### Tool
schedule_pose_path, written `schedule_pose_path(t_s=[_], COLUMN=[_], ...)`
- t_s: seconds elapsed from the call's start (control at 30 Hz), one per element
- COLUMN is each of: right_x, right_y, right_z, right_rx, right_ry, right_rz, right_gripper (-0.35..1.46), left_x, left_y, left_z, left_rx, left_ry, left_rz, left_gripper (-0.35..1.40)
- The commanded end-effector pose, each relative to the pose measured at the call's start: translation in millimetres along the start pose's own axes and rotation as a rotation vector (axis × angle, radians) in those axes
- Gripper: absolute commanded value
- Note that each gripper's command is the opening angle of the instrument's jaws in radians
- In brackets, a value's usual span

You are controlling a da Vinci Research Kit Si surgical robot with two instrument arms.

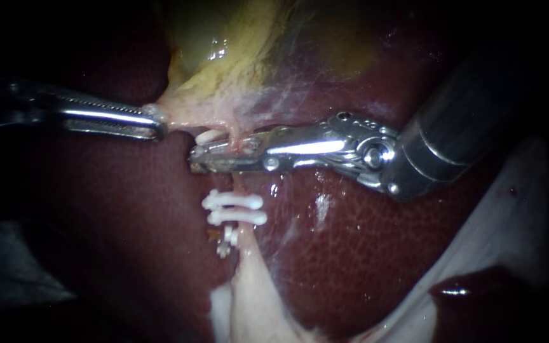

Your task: Going back third clip right tube

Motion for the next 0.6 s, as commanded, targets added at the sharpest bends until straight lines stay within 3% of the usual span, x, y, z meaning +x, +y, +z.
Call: schedule_pose_path(t_s=[0.03,0.07,0.17,0.27,0.6], right_x=[0.0,0.0,-0.2,-0.7,-3.2], right_y=[0.0,-0.1,-0.1,0.1,1.8], right_z=[-0.1,-0.1,-0.1,0.2,1.3], right_rx=[0.003,0.003,0.004,0.006,-0.019], right_ry=[-0.001,-0.001,-0.002,-0.005,-0.004], right_rz=[0.0,0.0,-0.002,-0.005,-0.015], right_gripper=[-0.35,-0.29,0.2,0.42,0.5], left_x=[0.0,0.0,0.0,0.0,0.1], left_y=[0.0,0.0,0.0,0.0,0.0], left_z=[0.0,0.0,0.0,0.0,0.0], left_rx=[0.0,0.0,-0.001,-0.001,-0.001], left_ry=[0.0,0.0,0.0,0.0,0.0], left_rz=[0.0,0.0,0.0,0.0,0.0], left_gripper=[-0.35,-0.35,-0.35,-0.35,-0.35])
